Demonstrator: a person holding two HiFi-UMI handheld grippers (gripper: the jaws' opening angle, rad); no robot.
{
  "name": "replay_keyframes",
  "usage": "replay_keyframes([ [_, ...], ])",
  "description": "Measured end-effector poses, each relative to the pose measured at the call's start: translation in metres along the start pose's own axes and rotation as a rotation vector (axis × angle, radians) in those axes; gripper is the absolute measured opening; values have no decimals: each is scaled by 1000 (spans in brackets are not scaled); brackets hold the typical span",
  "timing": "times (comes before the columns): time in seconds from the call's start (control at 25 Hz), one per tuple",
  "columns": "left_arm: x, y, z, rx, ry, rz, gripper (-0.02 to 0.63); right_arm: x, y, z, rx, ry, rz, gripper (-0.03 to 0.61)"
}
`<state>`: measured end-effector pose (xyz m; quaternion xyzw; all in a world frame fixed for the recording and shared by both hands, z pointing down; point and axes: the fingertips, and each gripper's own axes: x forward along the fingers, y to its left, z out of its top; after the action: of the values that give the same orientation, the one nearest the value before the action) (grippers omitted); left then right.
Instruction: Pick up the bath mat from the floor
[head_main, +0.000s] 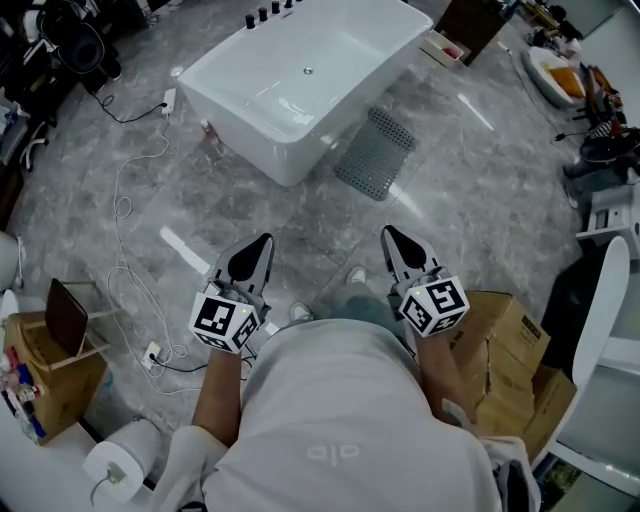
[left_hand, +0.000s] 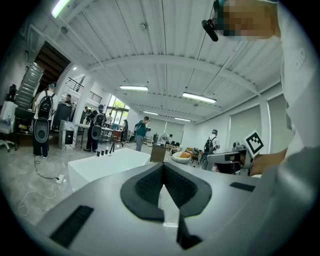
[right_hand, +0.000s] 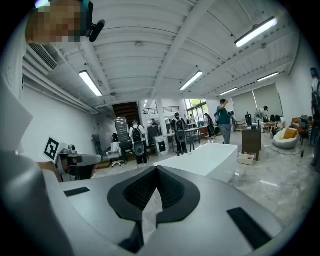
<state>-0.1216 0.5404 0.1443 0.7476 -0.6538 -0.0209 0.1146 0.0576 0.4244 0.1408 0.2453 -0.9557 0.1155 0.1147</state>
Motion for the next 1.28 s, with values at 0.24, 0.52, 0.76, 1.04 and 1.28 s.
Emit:
replay_keyframes([
  [0.24, 17, 20, -6, -18, 14, 24, 15, 24, -17, 0, 2, 4, -2, 26],
  [0.52, 63, 38, -7, -19, 42, 61, 15, 63, -63, 11, 19, 8, 28, 26],
  [0.76, 122, 51, -11, -30, 71, 93, 15, 103, -118, 15, 44, 17, 53, 26],
  [1.04, 208, 65, -11, -49, 99, 162, 15, 151, -199, 14, 75, 60, 93, 26],
  [1.28, 279, 74, -5, -59, 125, 209, 15, 198, -267, 28, 74, 91, 136, 27],
])
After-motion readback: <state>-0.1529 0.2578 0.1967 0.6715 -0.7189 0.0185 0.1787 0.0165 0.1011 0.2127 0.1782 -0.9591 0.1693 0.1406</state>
